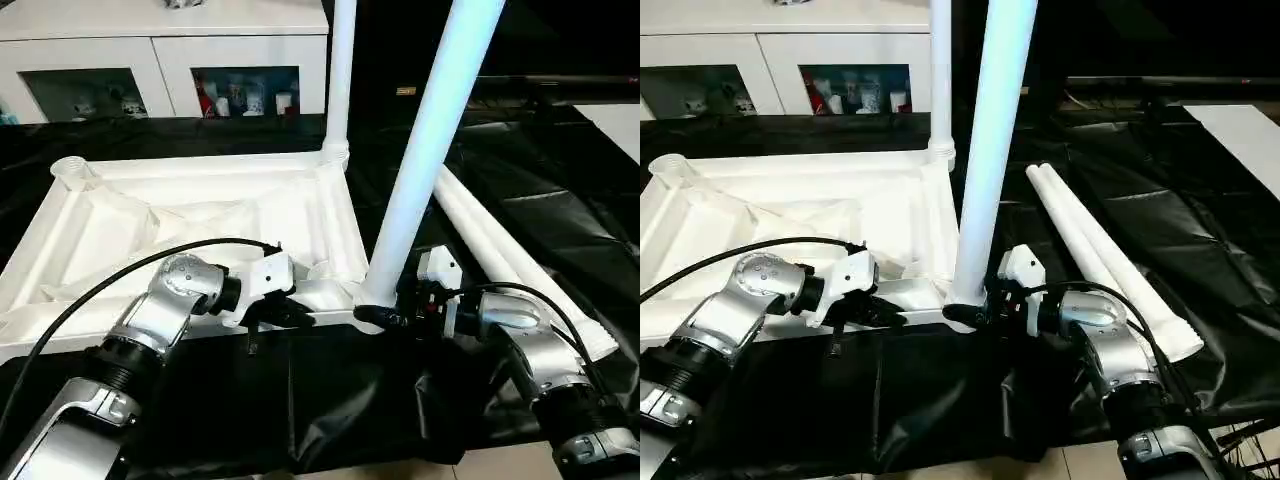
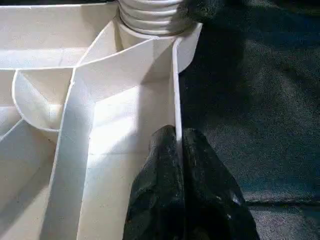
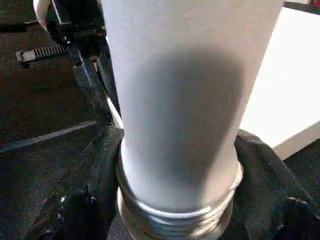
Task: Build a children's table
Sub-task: Insert table leg to table base, then rotate leg to tighten
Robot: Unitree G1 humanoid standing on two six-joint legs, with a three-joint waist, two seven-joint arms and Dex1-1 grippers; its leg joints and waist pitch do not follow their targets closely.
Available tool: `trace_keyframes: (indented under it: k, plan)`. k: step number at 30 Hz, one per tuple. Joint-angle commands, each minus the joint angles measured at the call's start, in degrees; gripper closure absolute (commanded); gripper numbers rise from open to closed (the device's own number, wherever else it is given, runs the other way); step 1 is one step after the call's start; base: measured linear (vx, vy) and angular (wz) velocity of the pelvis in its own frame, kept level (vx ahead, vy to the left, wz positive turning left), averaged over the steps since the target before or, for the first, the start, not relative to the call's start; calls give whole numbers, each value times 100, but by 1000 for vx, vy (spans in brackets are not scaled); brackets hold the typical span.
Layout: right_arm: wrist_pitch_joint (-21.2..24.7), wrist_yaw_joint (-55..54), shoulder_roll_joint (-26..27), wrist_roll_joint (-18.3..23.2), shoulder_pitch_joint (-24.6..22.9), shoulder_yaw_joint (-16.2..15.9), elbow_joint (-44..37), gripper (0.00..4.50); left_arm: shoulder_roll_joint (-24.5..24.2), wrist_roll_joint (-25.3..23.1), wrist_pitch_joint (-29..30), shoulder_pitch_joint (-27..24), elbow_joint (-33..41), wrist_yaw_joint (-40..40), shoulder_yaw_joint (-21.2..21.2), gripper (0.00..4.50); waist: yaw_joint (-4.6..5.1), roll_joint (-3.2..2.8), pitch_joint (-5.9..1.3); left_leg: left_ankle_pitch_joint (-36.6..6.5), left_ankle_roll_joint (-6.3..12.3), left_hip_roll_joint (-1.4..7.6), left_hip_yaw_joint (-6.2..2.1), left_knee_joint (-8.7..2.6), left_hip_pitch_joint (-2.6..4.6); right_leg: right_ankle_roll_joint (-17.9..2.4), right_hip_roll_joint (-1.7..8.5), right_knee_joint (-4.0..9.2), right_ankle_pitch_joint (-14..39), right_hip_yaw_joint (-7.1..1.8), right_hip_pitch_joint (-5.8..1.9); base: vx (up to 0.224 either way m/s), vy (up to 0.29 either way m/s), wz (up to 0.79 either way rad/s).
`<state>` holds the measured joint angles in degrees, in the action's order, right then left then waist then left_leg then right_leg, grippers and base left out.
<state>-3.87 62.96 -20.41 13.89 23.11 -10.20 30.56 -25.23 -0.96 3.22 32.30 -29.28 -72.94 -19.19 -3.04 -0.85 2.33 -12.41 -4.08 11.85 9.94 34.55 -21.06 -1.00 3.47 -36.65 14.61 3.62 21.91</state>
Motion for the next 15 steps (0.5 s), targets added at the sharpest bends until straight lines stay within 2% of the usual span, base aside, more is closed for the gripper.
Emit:
trace_keyframes:
  k: [1, 12, 15]
  plan:
    - [30, -19, -15, -47, 15, 76, 142, 177, -46, 95, -153, 100, -14, -212, 21, 450, -2, 34, -353, 227, 791, 185, -33, -314, 39, -1681, 437, 289, -1436, -286, -329, 0, 0, 0]
    - [-90, -411, 129, -144, 76, 184, 332, 177, -5, 64, -194, 86, -92, -59, 44, 450, 6, 40, -352, 210, 768, 177, -34, -304, 32, -1685, 440, 278, -1394, -290, -322, 0, 0, 0]
    - [-143, -1253, 330, -320, 229, 351, 723, 178, 93, -10, -70, 113, -162, 259, 83, 450, 60, 34, -330, -40, 584, 175, -36, -339, 41, -1667, 450, 322, -902, -292, -307, 0, 0, 0]
